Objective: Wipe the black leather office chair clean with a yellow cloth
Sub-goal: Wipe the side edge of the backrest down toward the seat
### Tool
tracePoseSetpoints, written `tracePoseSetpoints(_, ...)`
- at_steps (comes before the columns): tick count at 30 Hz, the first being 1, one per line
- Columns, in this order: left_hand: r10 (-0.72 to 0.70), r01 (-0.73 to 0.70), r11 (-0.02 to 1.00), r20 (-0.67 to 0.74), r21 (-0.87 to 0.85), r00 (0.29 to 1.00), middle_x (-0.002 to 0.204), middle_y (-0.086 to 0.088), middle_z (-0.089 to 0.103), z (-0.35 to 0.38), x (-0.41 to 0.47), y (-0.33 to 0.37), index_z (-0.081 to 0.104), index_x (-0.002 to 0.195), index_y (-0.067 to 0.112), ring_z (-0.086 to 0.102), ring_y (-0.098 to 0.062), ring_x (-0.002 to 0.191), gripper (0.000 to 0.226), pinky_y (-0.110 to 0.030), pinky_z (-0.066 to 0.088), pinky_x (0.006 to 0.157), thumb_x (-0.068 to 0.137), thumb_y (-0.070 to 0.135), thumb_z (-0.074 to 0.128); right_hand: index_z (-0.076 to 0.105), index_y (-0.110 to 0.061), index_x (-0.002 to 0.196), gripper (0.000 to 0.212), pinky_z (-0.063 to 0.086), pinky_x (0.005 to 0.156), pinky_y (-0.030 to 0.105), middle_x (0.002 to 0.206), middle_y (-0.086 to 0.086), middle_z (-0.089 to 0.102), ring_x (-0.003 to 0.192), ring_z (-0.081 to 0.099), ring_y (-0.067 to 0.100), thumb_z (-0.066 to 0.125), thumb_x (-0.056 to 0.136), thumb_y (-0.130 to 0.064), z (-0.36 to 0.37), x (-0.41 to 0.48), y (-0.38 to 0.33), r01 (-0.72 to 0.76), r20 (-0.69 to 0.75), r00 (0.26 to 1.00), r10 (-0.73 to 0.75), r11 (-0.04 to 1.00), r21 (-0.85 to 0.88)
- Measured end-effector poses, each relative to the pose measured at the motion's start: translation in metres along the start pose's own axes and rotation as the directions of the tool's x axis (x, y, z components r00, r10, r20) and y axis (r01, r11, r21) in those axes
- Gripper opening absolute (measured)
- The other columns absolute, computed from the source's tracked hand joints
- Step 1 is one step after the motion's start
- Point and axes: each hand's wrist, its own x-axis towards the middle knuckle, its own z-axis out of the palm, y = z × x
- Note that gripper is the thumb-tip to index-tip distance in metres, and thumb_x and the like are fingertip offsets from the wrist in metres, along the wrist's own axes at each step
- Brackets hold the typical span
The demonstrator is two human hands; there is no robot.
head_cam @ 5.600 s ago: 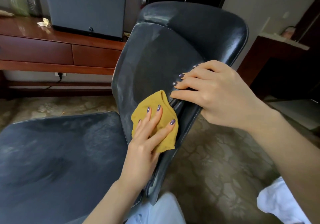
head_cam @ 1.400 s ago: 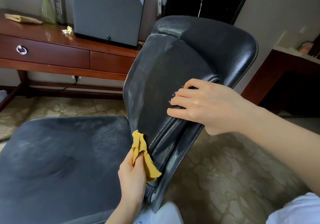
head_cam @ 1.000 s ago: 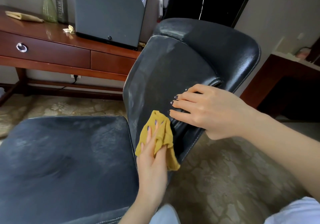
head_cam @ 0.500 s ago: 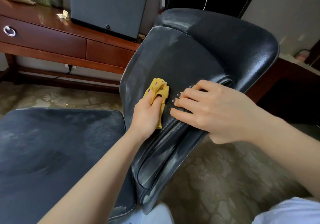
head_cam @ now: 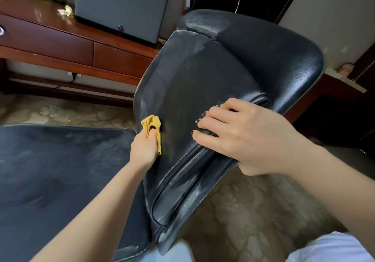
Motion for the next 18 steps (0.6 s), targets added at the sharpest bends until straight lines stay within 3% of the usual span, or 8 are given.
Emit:
tracePoseSetpoints(5,-0.135,0.138,0.986,0.039,-0.093,0.99,0.08,-0.006,0.056,-0.007,-0.024,-0.023,0.056,0.09,0.007,0.047,-0.021,0.076,0.032,-0.033,0.037,0.071,0.1,0.027,0.033,0.057,-0.01,0.113,0.05,0.047,0.077,0.045,0.102,0.01,0.061,0.092,0.055,0.031,0.043,0.065,-0.005,-0.001,0.0,0.0,-0.004,0.006,1.0,0.004,1.0,0.001)
tracePoseSetpoints(10,-0.254,0.259,0.949,0.051,-0.178,0.966,0.086,-0.009,0.058,-0.009,-0.048,-0.036,0.06,0.099,0.006,0.047,-0.016,0.069,0.033,-0.026,0.037,0.06,0.1,0.027,0.035,0.057,-0.01,0.112,0.058,0.048,0.075,0.044,0.101,0.011,0.06,0.09,0.056,0.031,0.021,0.066,-0.007,-0.002,0.0,0.0,-0.025,-0.005,1.0,0.025,1.0,0.013)
tracePoseSetpoints(14,-0.29,0.293,0.945,0.039,-0.143,0.956,0.087,-0.009,0.061,-0.011,-0.066,-0.045,0.058,0.089,0.012,0.051,-0.018,0.072,0.033,-0.031,0.042,0.066,0.1,0.03,0.033,0.059,-0.01,0.111,0.056,0.048,0.075,0.044,0.1,0.011,0.061,0.09,0.057,0.032,0.03,0.063,-0.01,-0.003,0.0,-0.001,-0.036,-0.002,0.999,0.036,0.999,0.018)
tracePoseSetpoints(18,-0.294,0.292,0.951,-0.012,-0.101,0.956,0.076,-0.008,0.061,-0.014,-0.089,-0.043,0.048,0.073,0.012,0.053,-0.02,0.065,0.031,-0.03,0.042,0.06,0.098,0.028,0.038,0.059,-0.011,0.107,0.062,0.048,0.073,0.043,0.097,0.01,0.061,0.087,0.057,0.031,0.015,0.064,-0.009,-0.002,-0.001,-0.001,-0.045,-0.017,0.999,0.045,0.999,0.017)
